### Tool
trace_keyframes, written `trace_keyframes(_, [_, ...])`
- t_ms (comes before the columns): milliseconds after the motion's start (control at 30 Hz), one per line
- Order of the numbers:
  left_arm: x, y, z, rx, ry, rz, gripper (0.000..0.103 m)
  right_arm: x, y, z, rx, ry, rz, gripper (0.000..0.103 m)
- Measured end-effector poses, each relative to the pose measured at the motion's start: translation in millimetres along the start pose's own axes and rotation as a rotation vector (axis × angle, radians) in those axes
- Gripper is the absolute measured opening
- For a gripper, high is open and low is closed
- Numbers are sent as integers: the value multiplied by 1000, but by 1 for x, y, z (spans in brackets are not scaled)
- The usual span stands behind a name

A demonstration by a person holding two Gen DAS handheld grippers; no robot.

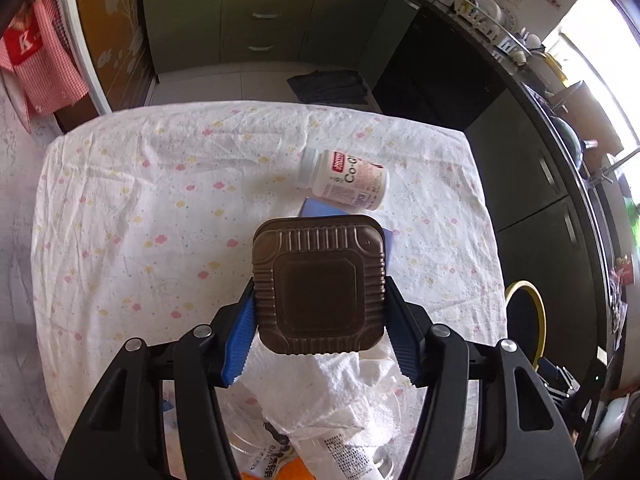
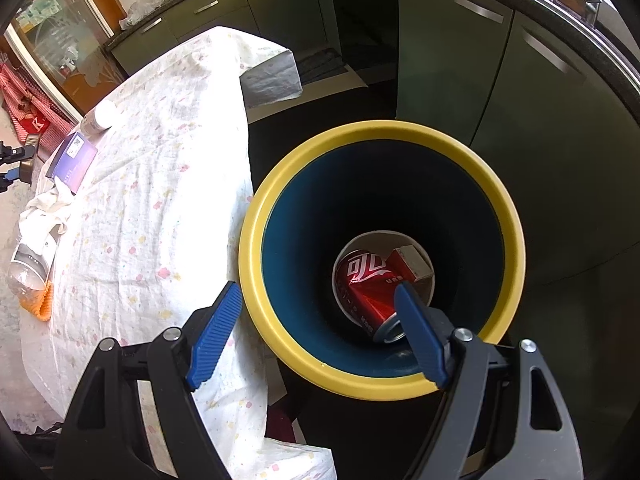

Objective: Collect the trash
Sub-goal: 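Grasp the brown square lid with the left tool and drop it into the bin, then grasp the white pill bottle with the right tool and lift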

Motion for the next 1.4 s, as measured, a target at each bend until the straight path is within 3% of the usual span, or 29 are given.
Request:
trace_keyframes(133, [-55,16,8,26,41,-135,59,-16,5,11,-23,26,-26,75])
trace_keyframes(267, [-139,45,-12,92,118,-311,59,-41,15,24,-45,53,-69,75])
trace_keyframes(467, [-262,91,-71,226,235,-501,59,-81,36,36,-64,75,-131,75])
trace_keyframes(700, [-351,126,-154,319,235,-627,60,-118,64,40,-61,87,-198,75])
trace_keyframes(800, [-366,129,-182,322,214,-647,62,-129,72,39,-55,86,-222,75])
trace_keyframes(867, [-372,129,-193,316,206,-651,69,-134,74,38,-54,84,-233,75])
trace_keyframes(1000, [-374,119,-184,263,200,-663,80,-134,74,36,-56,76,-230,75])
trace_keyframes(1233, [-332,96,-86,86,274,-675,88,-119,69,33,-57,63,-201,75])
trace_keyframes(1400, [-260,78,-2,-141,214,-683,92,-99,59,33,-51,68,-160,75])
Point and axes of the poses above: each gripper's, at about its wrist camera, not at the fingertips, and z roughly against the way its jaws point, x to its left, y to its underside, the point moved 5 cm from there along -z, roughly the way its jaws point, and after that the axes turned 12 degrees about y, right-handed, at the moved point
